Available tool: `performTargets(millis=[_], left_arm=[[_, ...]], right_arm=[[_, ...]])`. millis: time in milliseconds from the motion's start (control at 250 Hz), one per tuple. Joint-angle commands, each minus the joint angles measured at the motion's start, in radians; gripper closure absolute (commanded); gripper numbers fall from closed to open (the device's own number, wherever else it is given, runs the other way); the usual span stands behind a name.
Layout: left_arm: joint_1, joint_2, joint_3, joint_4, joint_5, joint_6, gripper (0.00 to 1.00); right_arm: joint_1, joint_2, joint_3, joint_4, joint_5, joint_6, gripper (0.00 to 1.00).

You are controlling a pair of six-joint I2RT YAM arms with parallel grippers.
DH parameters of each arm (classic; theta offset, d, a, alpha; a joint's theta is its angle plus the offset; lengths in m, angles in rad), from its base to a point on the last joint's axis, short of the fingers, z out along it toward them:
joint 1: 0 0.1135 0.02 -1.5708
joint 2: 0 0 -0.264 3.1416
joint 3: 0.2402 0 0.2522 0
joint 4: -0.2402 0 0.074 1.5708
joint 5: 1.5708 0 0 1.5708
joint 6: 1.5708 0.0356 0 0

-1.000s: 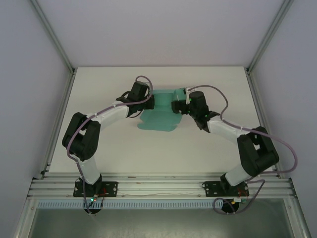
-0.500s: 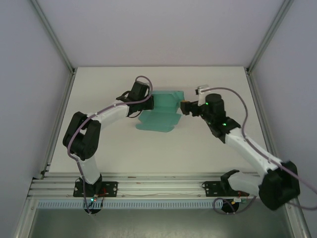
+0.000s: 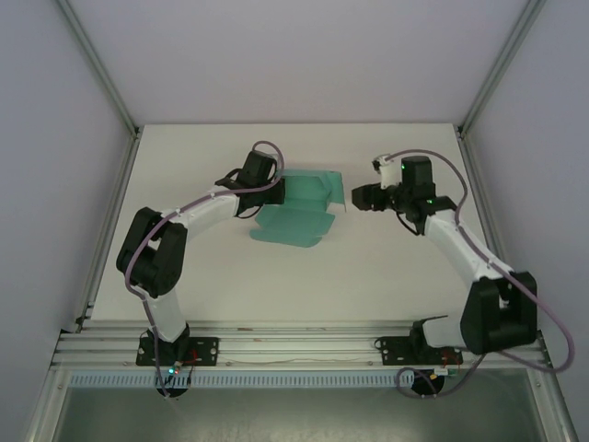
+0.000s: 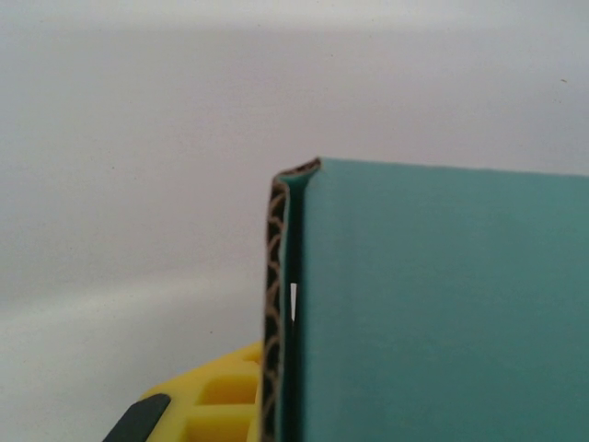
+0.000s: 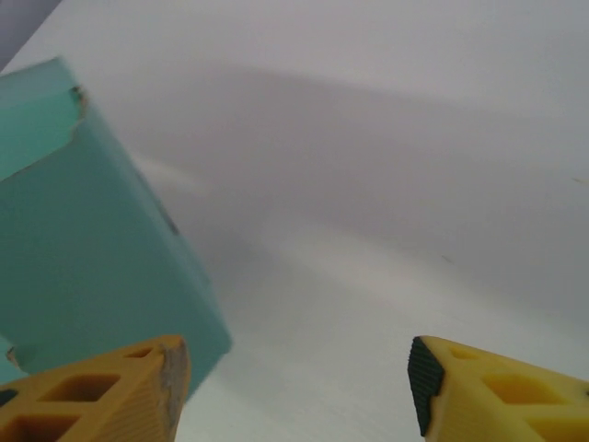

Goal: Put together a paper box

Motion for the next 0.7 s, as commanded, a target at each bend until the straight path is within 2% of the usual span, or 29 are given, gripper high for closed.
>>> performTargets(millis=[0, 104, 184, 260, 324, 528, 616, 696], left_arm=[[0.005, -0.012, 0.021, -0.011, -0.007, 0.015, 1.0], [0.004, -0.004, 0.028, -0.015, -0.005, 0.015, 1.0], [0.004, -0.003, 0.03, -0.013, -0.002, 0.016, 1.0], [0.004, -0.003, 0.029, -0.01, -0.001, 0.015, 1.0], [0.004, -0.001, 0.034, -0.018, -0.007, 0.014, 1.0], [0.003, 0.005, 0.048, -0.039, -0.038, -0.022, 1.0], [0.001, 0.017, 0.066, -0.066, -0.07, -0.042, 1.0], [0.001, 0.028, 0.079, -0.08, -0.076, -0.051, 1.0]], right_arm=[[0.006, 0.062, 0.075, -0.064, -0.223, -0.104, 0.4], [0.038, 0.116, 0.123, -0.117, -0.277, -0.182, 0.41], [0.064, 0.152, 0.149, -0.122, -0.253, -0.198, 0.43], [0.083, 0.185, 0.18, -0.125, -0.237, -0.195, 0.51], [0.097, 0.208, 0.202, -0.124, -0.221, -0.185, 0.52], [0.145, 0.252, 0.223, -0.015, -0.039, -0.033, 0.5], [0.177, 0.261, 0.225, 0.028, 0.048, 0.021, 0.46], [0.194, 0.272, 0.234, 0.061, 0.112, 0.092, 0.45]])
